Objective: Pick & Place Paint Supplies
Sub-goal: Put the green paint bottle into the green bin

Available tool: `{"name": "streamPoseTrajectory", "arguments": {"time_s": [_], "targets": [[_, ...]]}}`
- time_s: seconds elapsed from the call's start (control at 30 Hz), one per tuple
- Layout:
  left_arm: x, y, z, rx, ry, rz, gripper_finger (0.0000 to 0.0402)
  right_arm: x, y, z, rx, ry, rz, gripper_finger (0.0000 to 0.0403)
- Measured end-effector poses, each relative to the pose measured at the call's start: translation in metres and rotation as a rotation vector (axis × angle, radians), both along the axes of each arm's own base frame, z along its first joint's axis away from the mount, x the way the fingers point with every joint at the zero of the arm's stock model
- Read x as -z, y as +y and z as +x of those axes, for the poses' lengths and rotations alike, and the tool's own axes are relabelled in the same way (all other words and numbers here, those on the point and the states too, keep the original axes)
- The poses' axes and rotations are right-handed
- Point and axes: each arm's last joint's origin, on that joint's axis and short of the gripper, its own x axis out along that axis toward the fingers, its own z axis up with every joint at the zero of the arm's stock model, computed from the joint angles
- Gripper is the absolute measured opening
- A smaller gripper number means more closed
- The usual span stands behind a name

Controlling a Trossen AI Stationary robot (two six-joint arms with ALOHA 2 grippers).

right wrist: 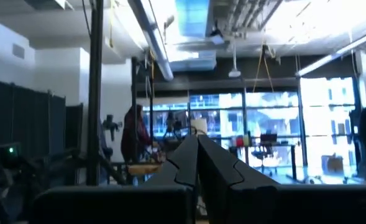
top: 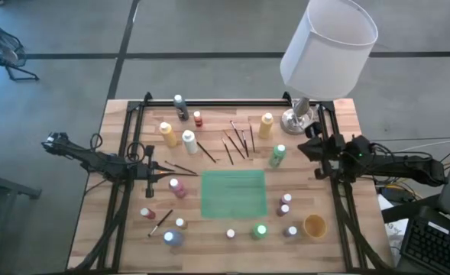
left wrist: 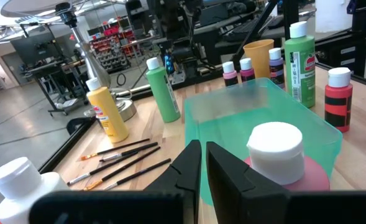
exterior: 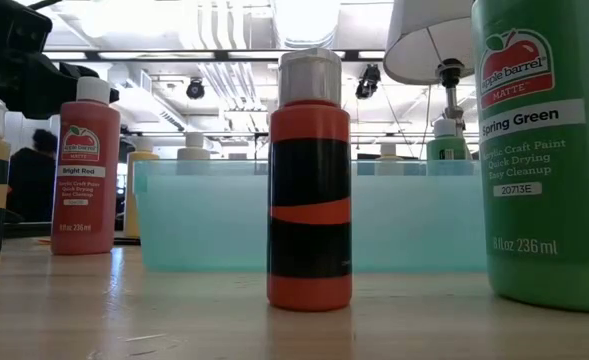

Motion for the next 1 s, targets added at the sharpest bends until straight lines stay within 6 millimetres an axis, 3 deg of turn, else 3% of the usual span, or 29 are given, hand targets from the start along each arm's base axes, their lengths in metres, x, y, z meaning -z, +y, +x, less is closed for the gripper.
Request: {"name": "streamPoseTrajectory", "arguments": {"time_s": [0.13, 0.4, 0.63, 0.83, 1.0], "targets": [[0.0, 0.0, 0.0, 0.0, 0.0, 0.0, 0.003, -0.018, -0.003, 0.012, 0.001, 0.127, 0.028, 0.0008], [0.0, 0.0, 0.0, 0.0, 0.0, 0.0, 0.003, -0.043, -0.007, 0.03, 0.044, 0.548, 0.152, 0.0008], [0.0, 0.0, 0.0, 0.0, 0.0, 0.0, 0.003, -0.059, 0.0, 0.056, 0.011, 0.617, 0.109, 0.0008], [0.0, 0.0, 0.0, 0.0, 0.0, 0.0, 0.003, -0.059, 0.017, 0.082, -0.074, 0.678, 0.04, 0.0008], [0.0, 0.0, 0.0, 0.0, 0.0, 0.0, 0.003, -0.056, 0.029, 0.094, 0.021, 0.807, 0.034, 0.0008]]}}
